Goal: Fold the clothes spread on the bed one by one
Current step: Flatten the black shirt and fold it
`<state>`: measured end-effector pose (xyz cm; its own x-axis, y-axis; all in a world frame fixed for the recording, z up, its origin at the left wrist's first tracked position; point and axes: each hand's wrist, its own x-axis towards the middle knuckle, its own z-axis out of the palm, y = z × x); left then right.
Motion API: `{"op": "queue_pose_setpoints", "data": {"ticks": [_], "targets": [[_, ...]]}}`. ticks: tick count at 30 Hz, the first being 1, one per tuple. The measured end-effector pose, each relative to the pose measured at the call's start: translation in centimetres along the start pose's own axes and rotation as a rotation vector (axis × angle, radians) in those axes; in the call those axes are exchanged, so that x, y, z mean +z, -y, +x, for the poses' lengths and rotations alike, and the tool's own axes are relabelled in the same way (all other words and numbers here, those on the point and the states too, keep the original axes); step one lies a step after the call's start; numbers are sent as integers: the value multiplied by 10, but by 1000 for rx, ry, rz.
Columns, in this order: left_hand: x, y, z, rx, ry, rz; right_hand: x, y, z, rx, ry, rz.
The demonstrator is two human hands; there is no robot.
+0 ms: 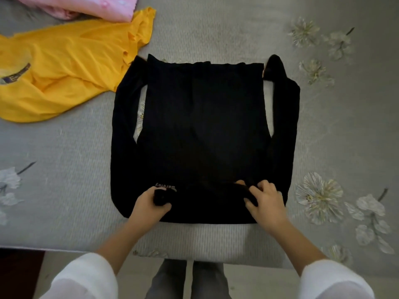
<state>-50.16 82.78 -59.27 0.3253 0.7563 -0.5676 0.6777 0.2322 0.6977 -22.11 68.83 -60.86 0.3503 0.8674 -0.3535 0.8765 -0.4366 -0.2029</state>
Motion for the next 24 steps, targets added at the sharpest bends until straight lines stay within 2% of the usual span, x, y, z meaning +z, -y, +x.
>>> {"op": "queue_pose_setpoints", "data": {"ticks": [2,4,6,8,9,13,15,17,19,20,22,24], "targets": [[-8,4,-18,286,86,176,-2,-7,-19,-198,-166,-27],[-12,7,-35,410,295,425,-4,-14,-42,-431,-145,-76],[-13,18,-47,373,508,629,-3,-23,-64,-639,58,-148],[-12,27,-50,280,629,770,-1,-27,-80,-750,243,-202],[-11,28,-49,251,615,785,0,-26,-83,-755,279,-181],[11,16,-42,183,285,650,-4,-11,-67,-531,214,64],[27,7,-44,251,172,623,-3,1,-55,-557,181,37],[42,1,-49,449,205,734,3,15,-47,-734,144,-38],[58,6,-57,608,242,886,13,25,-46,-884,175,-157],[65,8,-60,590,243,988,17,29,-47,-876,234,-245],[74,10,-61,423,258,1179,20,33,-48,-746,360,-413],[78,16,-58,354,313,1296,20,34,-46,-657,362,-412]]}}
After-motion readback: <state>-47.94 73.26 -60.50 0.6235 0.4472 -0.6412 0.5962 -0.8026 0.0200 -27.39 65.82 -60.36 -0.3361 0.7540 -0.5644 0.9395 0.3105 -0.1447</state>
